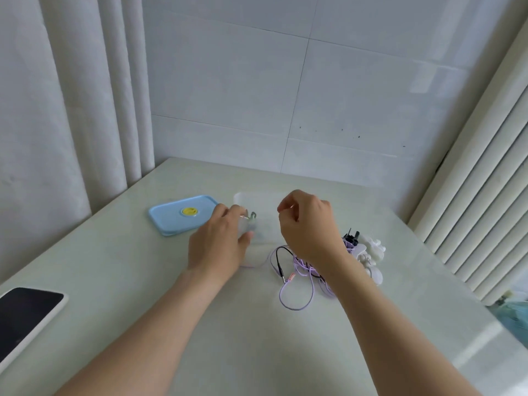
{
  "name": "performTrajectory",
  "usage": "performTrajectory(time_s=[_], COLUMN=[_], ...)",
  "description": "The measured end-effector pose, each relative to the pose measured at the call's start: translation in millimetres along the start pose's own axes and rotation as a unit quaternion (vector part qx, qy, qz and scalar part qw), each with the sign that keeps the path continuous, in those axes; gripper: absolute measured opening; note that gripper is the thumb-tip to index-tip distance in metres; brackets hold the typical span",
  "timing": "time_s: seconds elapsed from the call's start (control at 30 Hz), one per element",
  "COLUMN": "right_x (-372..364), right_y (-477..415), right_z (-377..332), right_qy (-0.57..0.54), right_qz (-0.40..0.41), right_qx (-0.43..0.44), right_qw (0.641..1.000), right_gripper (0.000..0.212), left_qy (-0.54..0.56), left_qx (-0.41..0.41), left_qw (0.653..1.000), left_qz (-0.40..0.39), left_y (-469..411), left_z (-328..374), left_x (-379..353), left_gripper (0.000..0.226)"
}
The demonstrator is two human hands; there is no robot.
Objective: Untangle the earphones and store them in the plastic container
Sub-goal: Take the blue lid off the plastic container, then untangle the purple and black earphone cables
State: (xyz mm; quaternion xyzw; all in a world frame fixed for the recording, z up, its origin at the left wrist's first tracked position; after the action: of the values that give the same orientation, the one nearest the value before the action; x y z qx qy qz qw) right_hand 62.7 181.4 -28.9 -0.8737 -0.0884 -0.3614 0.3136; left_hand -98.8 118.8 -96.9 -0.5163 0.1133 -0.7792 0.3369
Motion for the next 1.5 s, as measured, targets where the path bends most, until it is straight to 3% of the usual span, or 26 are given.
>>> performTrajectory(time_s=[0.07,0.13,0.2,0.3,0.4,0.5,0.57,0.63,0.7,0.77,0.83,0.87,0.9,0.97,1.1,1.17,1.23,1.33,1.4,1.5], right_x=[11,19,24,25,25,22,28,39,47,51,53,53,52,51,52,52,52,46,44,38], right_y=[17,31,43,60,72,72,66,62,61,61,63,63,64,63,62,62,63,67,69,74], right_z=[10,20,31,49,62,68,70,72,73,72,70,69,68,69,72,74,80,92,95,96], right_qy=[-0.001,0.024,0.071,0.151,0.161,0.147,0.108,0.053,-0.008,-0.063,-0.101,-0.113,-0.122,-0.137,-0.133,-0.145,-0.186,-0.345,-0.399,-0.418], right_qz=[0.001,0.014,0.017,-0.044,-0.085,-0.088,-0.027,0.061,0.121,0.150,0.160,0.159,0.157,0.155,0.161,0.161,0.170,0.158,0.135,0.090], right_qx=[-0.006,0.002,0.000,-0.038,-0.071,-0.059,-0.054,-0.067,-0.081,-0.090,-0.100,-0.101,-0.100,-0.095,-0.090,-0.098,-0.148,-0.256,-0.298,-0.342], right_qw=[1.000,1.000,0.997,0.987,0.981,0.983,0.992,0.994,0.989,0.983,0.977,0.975,0.975,0.974,0.974,0.971,0.956,0.889,0.856,0.837], right_gripper=[0.020,0.015,0.014,0.047,0.072,0.063,0.047,0.028,0.015,0.011,0.009,0.008,0.007,0.007,0.012,0.016,0.022,0.029,0.033,0.033], left_qy=[0.007,0.020,0.028,-0.002,-0.009,0.012,0.066,0.190,0.388,0.589,0.709,0.733,0.738,0.713,0.489,0.394,0.292,0.133,0.082,0.040], left_qx=[-0.015,-0.031,-0.019,-0.012,-0.015,0.005,0.043,0.101,0.175,0.239,0.272,0.274,0.275,0.277,0.165,0.079,-0.022,-0.167,-0.185,-0.177], left_qw=[0.999,0.997,0.999,0.997,0.992,0.996,0.996,0.977,0.904,0.772,0.650,0.621,0.615,0.644,0.853,0.911,0.948,0.973,0.977,0.981], left_qz=[0.040,0.073,0.037,-0.081,-0.123,-0.091,-0.052,-0.004,0.026,0.016,-0.025,-0.037,-0.040,-0.014,0.075,0.095,0.121,0.092,0.073,0.073], left_y=[1,5,11,26,33,30,29,25,18,14,16,16,16,15,10,10,12,15,17,18], left_z=[9,21,33,53,56,47,44,40,37,40,50,54,54,48,33,35,42,52,52,54], left_x=[6,13,10,-11,-26,-27,-19,-8,0,0,-1,0,-2,-5,13,26,41,37,28,21], left_gripper=[0.041,0.024,0.018,0.032,0.025,0.011,0.012,0.018,0.021,0.020,0.020,0.020,0.019,0.019,0.017,0.026,0.021,0.009,0.016,0.032])
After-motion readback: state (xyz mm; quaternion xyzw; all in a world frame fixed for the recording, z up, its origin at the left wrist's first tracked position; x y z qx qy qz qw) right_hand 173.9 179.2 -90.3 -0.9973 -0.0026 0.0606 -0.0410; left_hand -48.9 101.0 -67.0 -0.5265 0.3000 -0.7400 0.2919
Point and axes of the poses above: each hand's wrist, its own y-axis away from the middle knuckle, its own x-axis out of the back of the hand, z = x × y, the point moved 6 cm from there along -y, towards the middle knuckle, and after that the axes turned 1 degree about -y, right-handed, at the moved point
